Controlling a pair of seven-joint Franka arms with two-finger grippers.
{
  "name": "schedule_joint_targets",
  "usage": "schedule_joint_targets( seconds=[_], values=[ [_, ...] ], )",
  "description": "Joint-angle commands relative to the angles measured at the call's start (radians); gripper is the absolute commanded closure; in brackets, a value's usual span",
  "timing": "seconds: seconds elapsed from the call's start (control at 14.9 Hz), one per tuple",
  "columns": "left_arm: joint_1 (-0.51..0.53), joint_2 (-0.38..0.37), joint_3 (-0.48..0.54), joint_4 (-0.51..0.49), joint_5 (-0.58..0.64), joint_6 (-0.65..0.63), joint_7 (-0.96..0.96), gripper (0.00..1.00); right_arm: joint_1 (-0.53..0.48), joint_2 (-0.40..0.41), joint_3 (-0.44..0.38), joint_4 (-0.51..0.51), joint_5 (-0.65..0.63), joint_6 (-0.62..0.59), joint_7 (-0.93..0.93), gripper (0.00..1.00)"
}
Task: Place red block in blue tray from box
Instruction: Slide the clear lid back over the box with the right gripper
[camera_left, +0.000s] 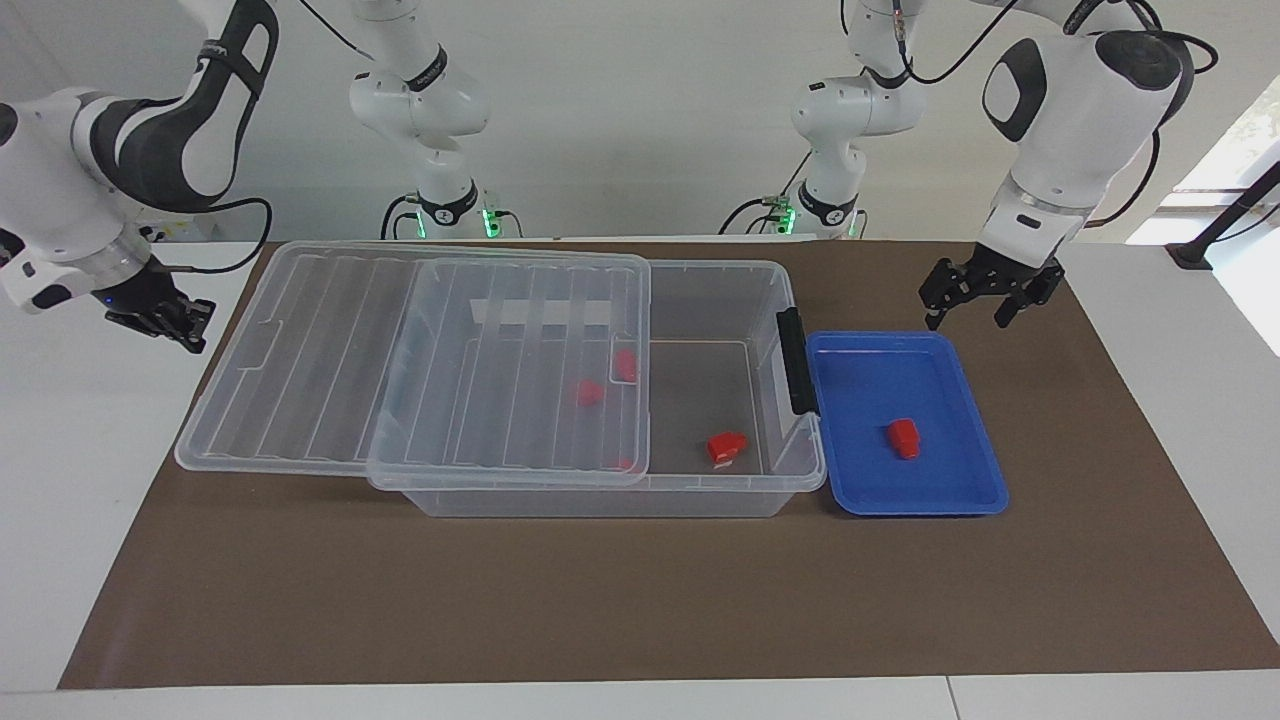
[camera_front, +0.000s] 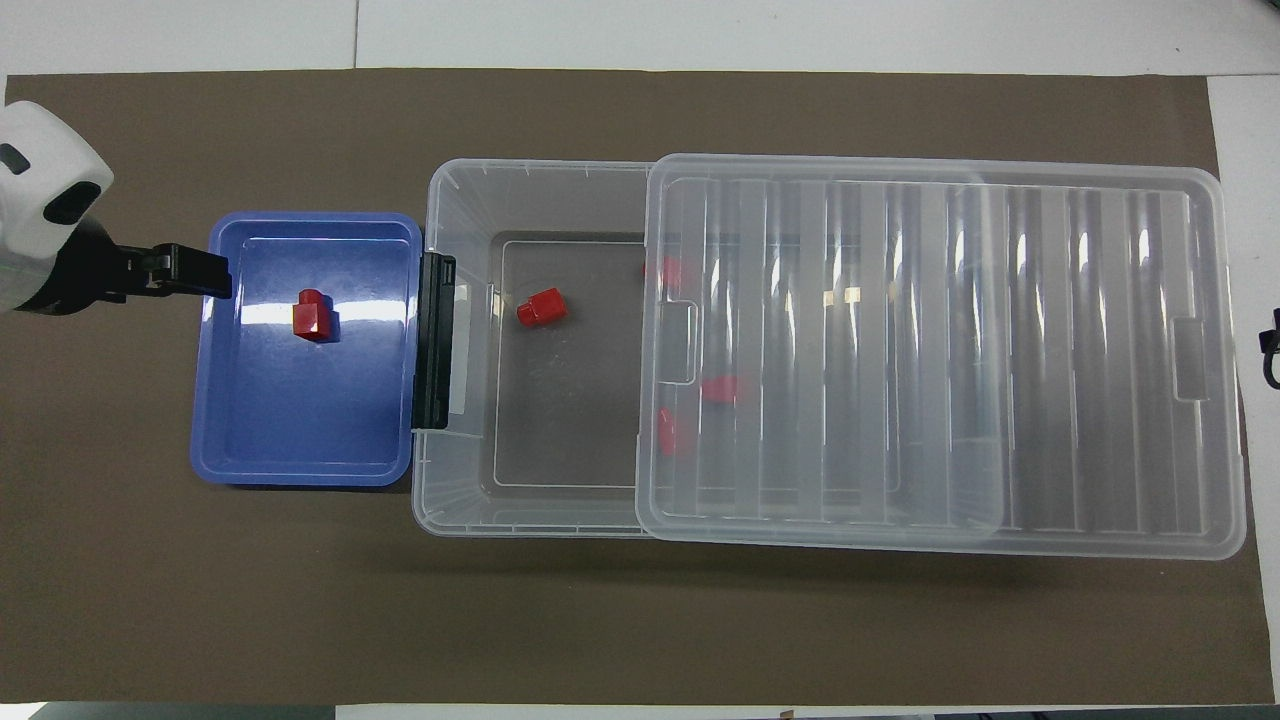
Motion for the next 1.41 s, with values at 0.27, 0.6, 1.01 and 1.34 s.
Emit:
schedule_joint_targets(
  seconds=[0.27,0.6,1.01,1.34],
  values=[
    [0.007,-0.017,-0.003,0.083,0.004,-0.146,0.009,0.00,0.002,-0.023,0.080,-0.027,0.005,0.015,0.116,1.00],
    [0.005,-0.035,-0.001,0.053,0.004,-0.163,0.006,0.00,0.002,-0.028,0.175,-0.042,0.009,0.017,0.256,1.00],
    [0.003,-0.038,0.000,0.050,-0.004,-0.161,0.006,0.00,0.001,-0.043,0.227,-0.084,0.025,0.036,0.325,1.00],
    [0.020,-0.040,0.005,0.050,-0.004,-0.161,0.006,0.00,0.001,-0.043,0.261,-0.091,0.025,0.037,0.397,1.00]
  ],
)
